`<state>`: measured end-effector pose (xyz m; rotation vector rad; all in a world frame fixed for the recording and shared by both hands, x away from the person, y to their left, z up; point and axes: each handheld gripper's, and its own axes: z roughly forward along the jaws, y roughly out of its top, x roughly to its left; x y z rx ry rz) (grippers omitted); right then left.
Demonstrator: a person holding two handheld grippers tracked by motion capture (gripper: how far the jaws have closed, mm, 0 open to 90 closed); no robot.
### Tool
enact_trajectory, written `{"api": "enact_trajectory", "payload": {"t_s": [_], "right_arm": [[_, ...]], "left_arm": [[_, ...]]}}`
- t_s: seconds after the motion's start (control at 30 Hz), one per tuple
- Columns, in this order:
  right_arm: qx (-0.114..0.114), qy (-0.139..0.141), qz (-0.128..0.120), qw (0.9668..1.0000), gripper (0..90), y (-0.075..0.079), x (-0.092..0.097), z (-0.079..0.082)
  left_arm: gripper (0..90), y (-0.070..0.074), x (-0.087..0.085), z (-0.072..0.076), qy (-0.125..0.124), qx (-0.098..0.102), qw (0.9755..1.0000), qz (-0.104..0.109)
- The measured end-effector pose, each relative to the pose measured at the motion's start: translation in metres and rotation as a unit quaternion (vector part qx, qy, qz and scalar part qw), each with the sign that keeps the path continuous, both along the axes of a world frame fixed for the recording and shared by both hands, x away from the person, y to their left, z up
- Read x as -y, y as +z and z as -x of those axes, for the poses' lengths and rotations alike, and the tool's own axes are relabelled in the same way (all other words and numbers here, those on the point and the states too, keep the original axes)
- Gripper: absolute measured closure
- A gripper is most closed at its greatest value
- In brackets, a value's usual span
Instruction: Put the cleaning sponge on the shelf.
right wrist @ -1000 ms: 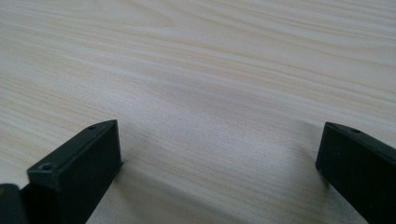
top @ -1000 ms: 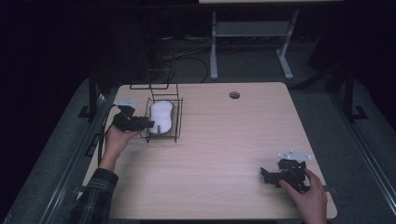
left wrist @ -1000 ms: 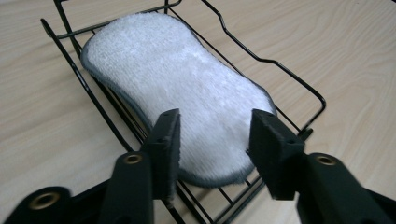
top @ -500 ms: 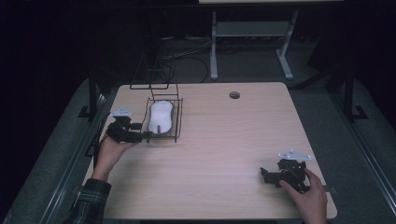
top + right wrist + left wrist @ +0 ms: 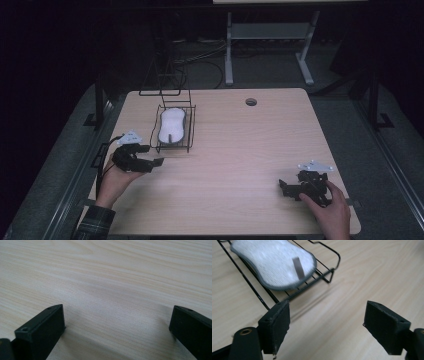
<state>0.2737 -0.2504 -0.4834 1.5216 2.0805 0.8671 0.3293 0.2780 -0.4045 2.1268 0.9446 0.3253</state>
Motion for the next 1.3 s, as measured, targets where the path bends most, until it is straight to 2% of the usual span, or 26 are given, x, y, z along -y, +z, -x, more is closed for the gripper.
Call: {"api": "enact_trajectory", "payload": {"t_s": [0.33, 0.5, 0.73, 1.17, 1.23, 1.3], "right_arm": [[0.0, 0.0, 0.0, 1.0, 0.0, 0.0, 0.0, 0.0], [0.0, 0.0, 0.0, 1.0, 0.0, 0.0, 0.0, 0.0], [0.0, 0.0, 0.0, 1.0, 0.0, 0.0, 0.0, 0.0], [0.0, 0.0, 0.0, 1.0, 0.0, 0.0, 0.0, 0.0], [0.0, 0.0, 0.0, 1.0, 0.0, 0.0, 0.0, 0.0], [0.0, 0.0, 0.0, 1.0, 0.0, 0.0, 0.0, 0.0]], "left_arm": [[16.4, -0.021, 0.006, 0.027, -0.012, -0.001, 0.9994, -0.032], [14.8, -0.03, 0.01, 0.034, -0.015, 0.002, 0.9987, -0.049], [14.1, -0.044, 0.012, 0.039, -0.023, -0.011, 0.9971, -0.071], [13.0, -0.059, 0.012, 0.041, -0.037, -0.018, 0.9956, -0.084], [12.9, -0.061, 0.01, 0.041, -0.042, -0.021, 0.9957, -0.08], [12.9, -0.062, 0.01, 0.041, -0.042, -0.017, 0.9961, -0.075]]}}
